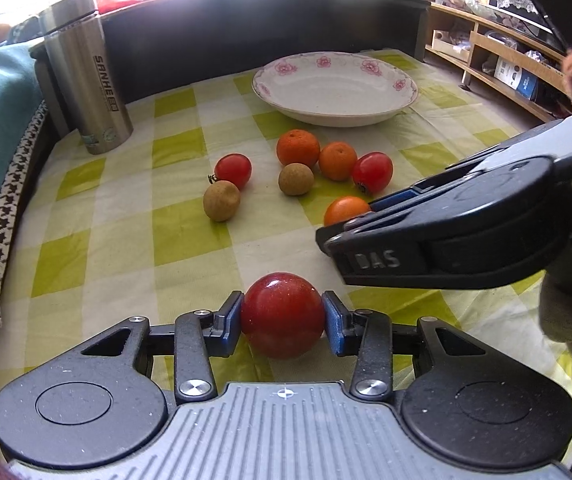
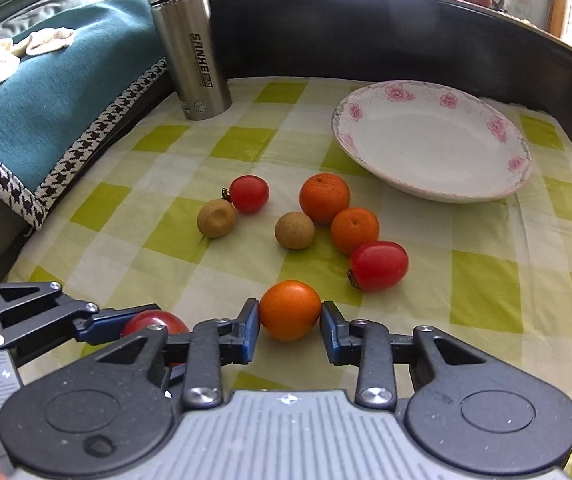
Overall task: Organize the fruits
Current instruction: 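Close the right gripper on a small orange while the left gripper holds the tomato, then carry tomato and orange over the flowered bowl and open both grippers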
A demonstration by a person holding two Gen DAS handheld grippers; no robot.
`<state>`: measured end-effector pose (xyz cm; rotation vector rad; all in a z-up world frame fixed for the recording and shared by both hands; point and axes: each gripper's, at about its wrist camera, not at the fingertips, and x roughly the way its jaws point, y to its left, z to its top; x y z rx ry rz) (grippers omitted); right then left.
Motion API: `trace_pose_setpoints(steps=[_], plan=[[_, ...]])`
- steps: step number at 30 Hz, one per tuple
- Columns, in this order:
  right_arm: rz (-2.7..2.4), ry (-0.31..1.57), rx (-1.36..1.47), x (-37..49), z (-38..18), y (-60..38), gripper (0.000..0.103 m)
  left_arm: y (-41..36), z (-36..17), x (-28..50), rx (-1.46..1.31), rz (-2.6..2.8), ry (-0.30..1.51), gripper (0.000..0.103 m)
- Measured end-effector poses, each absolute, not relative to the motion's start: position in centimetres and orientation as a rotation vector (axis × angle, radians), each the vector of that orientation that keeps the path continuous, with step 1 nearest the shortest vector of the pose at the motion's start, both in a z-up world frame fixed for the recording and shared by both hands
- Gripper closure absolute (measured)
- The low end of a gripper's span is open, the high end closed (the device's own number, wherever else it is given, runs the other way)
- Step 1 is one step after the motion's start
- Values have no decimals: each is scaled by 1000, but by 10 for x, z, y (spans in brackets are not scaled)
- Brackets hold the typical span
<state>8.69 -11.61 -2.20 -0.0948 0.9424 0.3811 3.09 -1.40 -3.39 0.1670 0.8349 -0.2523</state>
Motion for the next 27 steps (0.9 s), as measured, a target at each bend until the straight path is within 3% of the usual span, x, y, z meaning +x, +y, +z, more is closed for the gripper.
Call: trace_pose_setpoints(steps=[13,27], plan=[[335,866,12,90,17,-153,65,-22,-7,43,145,-267,794,54],[246,824,22,153,30,-183,65,-48,13,122,154,-293,735,54]])
